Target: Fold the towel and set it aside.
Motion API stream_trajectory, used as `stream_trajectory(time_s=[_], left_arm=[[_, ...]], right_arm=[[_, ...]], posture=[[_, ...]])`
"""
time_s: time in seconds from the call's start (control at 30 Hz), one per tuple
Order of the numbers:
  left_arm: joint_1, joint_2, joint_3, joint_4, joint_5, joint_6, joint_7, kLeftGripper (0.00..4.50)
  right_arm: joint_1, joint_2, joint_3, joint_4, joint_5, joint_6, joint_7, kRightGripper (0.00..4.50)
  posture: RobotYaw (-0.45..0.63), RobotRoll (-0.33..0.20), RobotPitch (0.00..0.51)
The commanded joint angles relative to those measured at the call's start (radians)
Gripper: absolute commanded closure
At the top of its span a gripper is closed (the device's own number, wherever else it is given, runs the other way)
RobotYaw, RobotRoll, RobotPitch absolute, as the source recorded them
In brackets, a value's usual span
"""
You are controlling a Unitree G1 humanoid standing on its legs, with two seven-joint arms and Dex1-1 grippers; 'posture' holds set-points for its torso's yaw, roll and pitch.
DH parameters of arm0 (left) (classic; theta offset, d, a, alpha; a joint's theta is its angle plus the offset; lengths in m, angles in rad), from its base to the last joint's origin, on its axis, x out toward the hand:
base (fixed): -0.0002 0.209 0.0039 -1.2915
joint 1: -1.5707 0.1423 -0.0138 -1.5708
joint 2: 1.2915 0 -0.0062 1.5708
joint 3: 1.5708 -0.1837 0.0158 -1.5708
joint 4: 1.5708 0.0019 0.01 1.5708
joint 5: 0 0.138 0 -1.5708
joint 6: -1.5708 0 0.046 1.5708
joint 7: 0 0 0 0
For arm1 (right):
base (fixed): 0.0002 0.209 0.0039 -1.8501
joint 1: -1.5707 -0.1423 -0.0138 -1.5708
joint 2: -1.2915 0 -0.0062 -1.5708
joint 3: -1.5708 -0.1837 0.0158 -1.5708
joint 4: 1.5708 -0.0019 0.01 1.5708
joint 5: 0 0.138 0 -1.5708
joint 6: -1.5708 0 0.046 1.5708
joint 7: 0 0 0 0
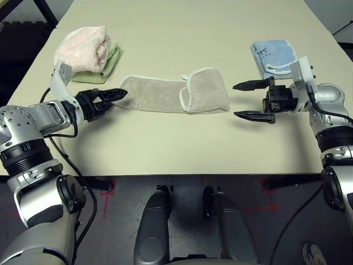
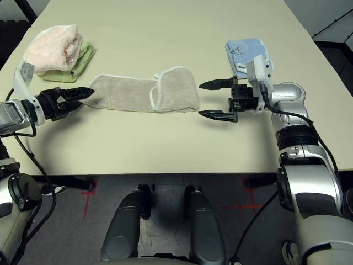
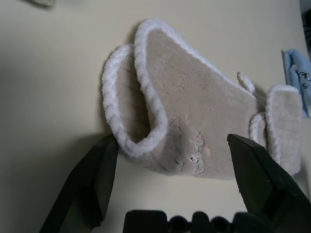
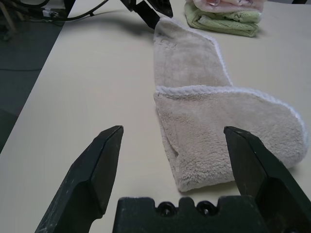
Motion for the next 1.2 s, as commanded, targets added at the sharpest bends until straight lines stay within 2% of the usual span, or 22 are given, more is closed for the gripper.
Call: stream_trajectory(time_s=[0.03, 0.13, 0.43, 0.6, 0.77, 0.97, 1.07, 1.2], left_arm=[[-0.002, -0.008, -0.013, 0.018, 0.019, -0.037, 0.014, 0.18], [-0.001, -0.007, -0.019, 0.023, 0.015, -0.046, 0.013, 0.96], [-0.003, -0.004, -0.020, 0.024, -0.008, -0.011, -0.002, 4.45], [-0.002, 0.034, -0.004, 0.004, -0.012, -0.002, -0.008, 4.45], [0.031, 0.147, 0.012, -0.038, -0.030, 0.014, -0.056, 4.45], [0.079, 0.280, -0.045, -0.032, -0.020, -0.030, -0.155, 4.45], [0.082, 0.295, -0.066, -0.037, -0.030, -0.036, -0.190, 4.45], [0.050, 0.269, -0.093, -0.120, -0.095, 0.015, -0.243, 4.45]], right_arm=[[0.017, -0.009, -0.006, -0.008, -0.014, -0.003, 0.001, 0.00], [0.017, -0.010, -0.006, -0.005, -0.018, -0.007, -0.002, 0.00], [0.014, -0.009, -0.010, 0.002, -0.028, -0.016, -0.007, 0.00], [0.018, -0.005, -0.012, -0.002, -0.029, -0.019, -0.016, 0.00], [0.022, -0.003, -0.013, 0.001, -0.028, -0.024, -0.023, 0.00], [0.011, 0.007, -0.009, 0.026, -0.034, -0.035, -0.030, 0.00], [0.000, 0.014, -0.009, 0.036, -0.039, -0.039, -0.032, 0.00], [-0.012, 0.014, -0.011, 0.053, -0.044, -0.049, -0.031, 0.00]], posture=[[0.02, 0.000, 0.235], [0.02, 0.000, 0.235], [0.02, 0.000, 0.234], [0.02, 0.000, 0.233], [0.03, 0.000, 0.236], [0.05, 0.000, 0.234], [0.05, 0.000, 0.233], [0.04, 0.000, 0.231]])
